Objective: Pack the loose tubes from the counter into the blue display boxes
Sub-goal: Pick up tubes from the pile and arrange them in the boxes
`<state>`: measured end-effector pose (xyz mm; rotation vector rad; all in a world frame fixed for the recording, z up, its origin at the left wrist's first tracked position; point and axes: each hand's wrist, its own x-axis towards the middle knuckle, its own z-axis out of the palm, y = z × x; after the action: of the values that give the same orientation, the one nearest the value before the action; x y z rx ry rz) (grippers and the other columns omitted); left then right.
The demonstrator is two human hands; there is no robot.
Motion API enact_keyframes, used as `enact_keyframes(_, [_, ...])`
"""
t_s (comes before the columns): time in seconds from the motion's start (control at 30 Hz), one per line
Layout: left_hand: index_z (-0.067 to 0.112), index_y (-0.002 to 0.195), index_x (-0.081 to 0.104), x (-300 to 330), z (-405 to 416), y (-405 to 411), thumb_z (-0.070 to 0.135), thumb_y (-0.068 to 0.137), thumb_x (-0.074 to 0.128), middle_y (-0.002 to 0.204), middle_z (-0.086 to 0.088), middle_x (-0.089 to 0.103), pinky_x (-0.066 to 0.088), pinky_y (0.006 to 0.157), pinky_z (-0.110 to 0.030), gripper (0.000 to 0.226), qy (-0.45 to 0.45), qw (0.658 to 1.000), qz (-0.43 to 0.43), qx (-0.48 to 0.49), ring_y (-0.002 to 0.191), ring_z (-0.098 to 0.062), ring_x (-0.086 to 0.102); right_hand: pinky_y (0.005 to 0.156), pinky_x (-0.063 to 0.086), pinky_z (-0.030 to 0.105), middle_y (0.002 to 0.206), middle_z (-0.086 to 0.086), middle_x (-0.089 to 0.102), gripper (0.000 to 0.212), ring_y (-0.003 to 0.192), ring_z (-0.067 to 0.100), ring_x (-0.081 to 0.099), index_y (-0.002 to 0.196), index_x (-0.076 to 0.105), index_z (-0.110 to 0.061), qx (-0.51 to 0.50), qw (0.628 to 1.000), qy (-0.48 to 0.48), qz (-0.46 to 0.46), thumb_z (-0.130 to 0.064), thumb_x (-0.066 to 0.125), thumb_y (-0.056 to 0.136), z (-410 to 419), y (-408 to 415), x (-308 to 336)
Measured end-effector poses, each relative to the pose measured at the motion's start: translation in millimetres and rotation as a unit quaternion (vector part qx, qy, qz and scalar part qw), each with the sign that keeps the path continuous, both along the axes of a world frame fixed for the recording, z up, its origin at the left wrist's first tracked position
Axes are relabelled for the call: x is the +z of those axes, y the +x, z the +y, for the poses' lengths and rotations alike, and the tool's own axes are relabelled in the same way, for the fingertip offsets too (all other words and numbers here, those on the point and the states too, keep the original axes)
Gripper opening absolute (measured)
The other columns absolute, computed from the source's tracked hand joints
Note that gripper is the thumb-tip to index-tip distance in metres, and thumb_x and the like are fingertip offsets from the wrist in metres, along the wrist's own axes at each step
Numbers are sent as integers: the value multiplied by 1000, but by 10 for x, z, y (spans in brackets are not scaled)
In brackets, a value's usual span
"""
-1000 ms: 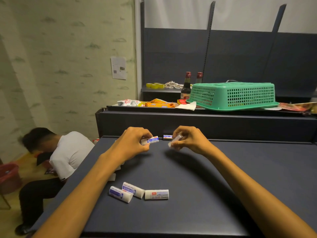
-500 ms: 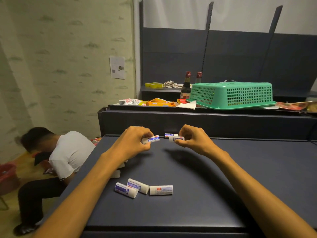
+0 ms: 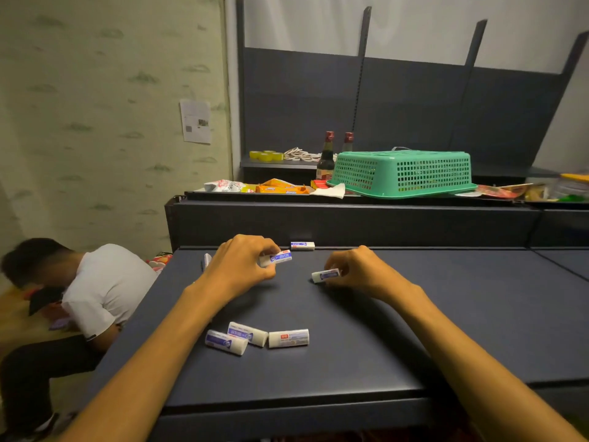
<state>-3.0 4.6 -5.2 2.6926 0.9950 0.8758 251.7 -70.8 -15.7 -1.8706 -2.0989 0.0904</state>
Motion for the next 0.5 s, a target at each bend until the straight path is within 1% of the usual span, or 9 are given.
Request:
enact_keyframes(0.1, [18, 110, 71, 27, -108, 123, 22, 79, 73, 103, 1, 72, 56, 79, -33, 31, 9, 1000, -6, -4, 89, -12, 65, 77, 55, 32, 97, -2, 70, 26, 86, 17, 65, 106, 65, -27, -19, 997, -6, -70, -37, 71, 84, -125, 39, 52])
enact_keyframes(0.17, [19, 108, 72, 47, -187, 251, 21, 78, 73, 102, 2, 72, 56, 77, -34, 29, 17, 1000, -11, -6, 87, -13, 65, 77, 54, 34, 99, -3, 69, 28, 88, 18, 64, 109, 63, -28, -31, 996, 12, -84, -41, 70, 84, -254, 125, 66])
enact_keyframes(0.23, [19, 107, 72, 67, -292, 424, 21, 77, 73, 102, 1, 72, 57, 76, -35, 30, 19, 1000, -12, -15, 87, -14, 66, 77, 56, 36, 98, -4, 70, 26, 84, 16, 65, 107, 64, -29, -32, 997, 51, -48, -40, 70, 84, -435, 264, 72])
enact_keyframes(0.27, [19, 106, 72, 77, -358, 533, 21, 76, 73, 102, 2, 72, 57, 76, -36, 30, 20, 1000, -13, -20, 87, -15, 66, 74, 57, 35, 95, -5, 70, 24, 80, 14, 64, 104, 66, -29, -31, 996, 77, -29, -39, 71, 83, -544, 357, 74])
enact_keyframes(0.33, [19, 106, 72, 96, -523, 786, 21, 76, 73, 101, 2, 72, 56, 75, -33, 30, 23, 999, -10, -34, 86, -14, 66, 68, 55, 33, 91, -9, 68, 21, 76, 11, 61, 100, 69, -27, -33, 992, 122, -7, -36, 73, 82, -796, 593, 76])
enact_keyframes(0.4, [20, 105, 72, 101, -720, 1079, 21, 77, 73, 99, 3, 72, 56, 73, -30, 28, 25, 998, -8, -54, 83, -11, 64, 66, 55, 35, 92, -9, 67, 19, 77, 11, 61, 98, 70, -25, -42, 988, 150, 3, -33, 74, 81, -1094, 877, 76])
enact_keyframes(0.5, [22, 101, 73, 93, -1044, 1571, 23, 75, 70, 95, 6, 72, 57, 73, -36, 26, 29, 996, -18, -78, 81, -14, 65, 66, 56, 35, 93, -8, 66, 20, 77, 10, 60, 98, 69, -24, -68, 983, 170, 15, -31, 75, 81, -1628, 1346, 72])
